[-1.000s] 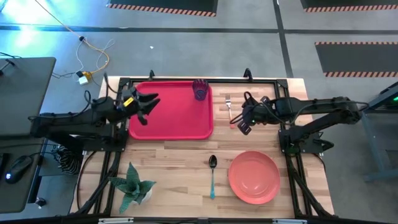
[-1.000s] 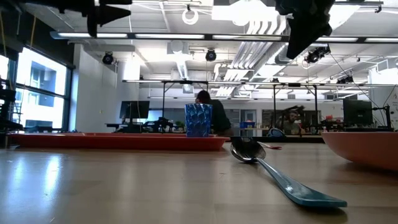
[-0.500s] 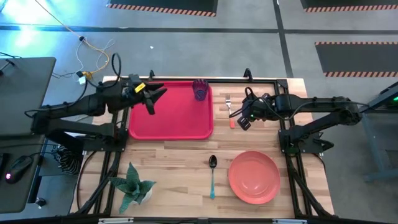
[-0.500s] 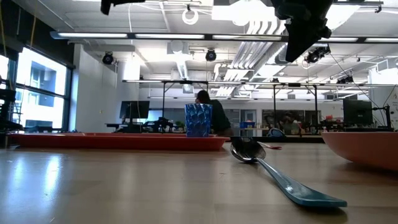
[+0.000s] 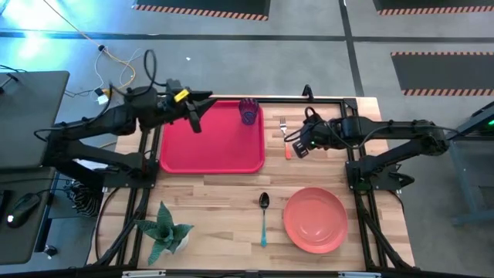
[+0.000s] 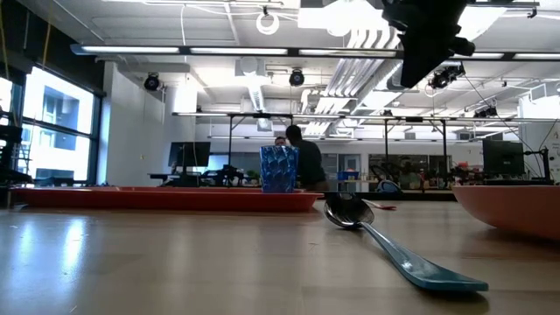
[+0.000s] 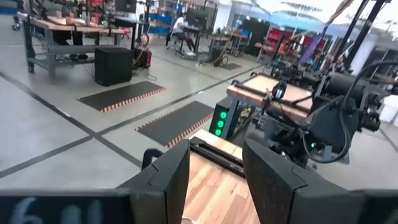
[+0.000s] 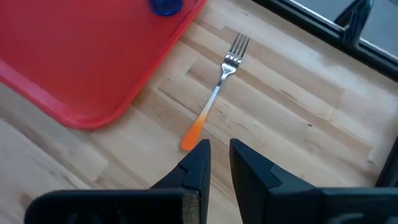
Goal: Pick and place plate/cup/fork/spoon on tray
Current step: Put the orange fork on the left of the red serving tray
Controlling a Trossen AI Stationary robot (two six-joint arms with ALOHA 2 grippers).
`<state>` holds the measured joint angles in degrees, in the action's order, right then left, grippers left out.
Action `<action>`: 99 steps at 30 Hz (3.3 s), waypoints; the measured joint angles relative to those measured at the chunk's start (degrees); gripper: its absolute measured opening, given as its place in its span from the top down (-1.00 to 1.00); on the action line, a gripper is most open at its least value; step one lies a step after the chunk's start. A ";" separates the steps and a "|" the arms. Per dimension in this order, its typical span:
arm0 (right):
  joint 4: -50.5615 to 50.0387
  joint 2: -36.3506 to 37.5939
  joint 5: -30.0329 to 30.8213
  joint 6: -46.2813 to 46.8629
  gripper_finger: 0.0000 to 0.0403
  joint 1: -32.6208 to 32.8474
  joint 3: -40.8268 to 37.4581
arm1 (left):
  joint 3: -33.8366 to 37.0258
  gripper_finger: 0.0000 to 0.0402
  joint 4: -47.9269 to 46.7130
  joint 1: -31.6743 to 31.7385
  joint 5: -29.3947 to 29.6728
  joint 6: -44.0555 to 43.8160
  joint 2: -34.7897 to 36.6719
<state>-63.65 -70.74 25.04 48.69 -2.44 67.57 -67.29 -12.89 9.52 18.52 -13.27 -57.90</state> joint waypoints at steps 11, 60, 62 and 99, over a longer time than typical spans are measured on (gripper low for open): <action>2.41 0.00 -0.46 6.46 0.74 -4.60 0.00 | -5.30 0.31 -9.93 0.33 0.04 0.92 -8.74; 17.71 -27.37 -23.02 -8.17 0.45 -22.60 0.07 | -5.36 0.31 -32.46 6.64 -8.10 -10.19 -14.46; 18.46 -28.48 -23.19 -8.65 0.45 -23.15 0.07 | -5.36 0.31 -32.46 6.64 -8.10 -10.17 -14.46; 23.83 -38.54 -22.35 -12.72 0.75 -26.44 0.13 | -5.31 0.31 -32.81 6.64 -7.66 -10.58 -14.44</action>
<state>-39.82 -109.28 2.68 35.97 -28.88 67.70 -72.60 -45.70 16.16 10.85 -23.86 -72.34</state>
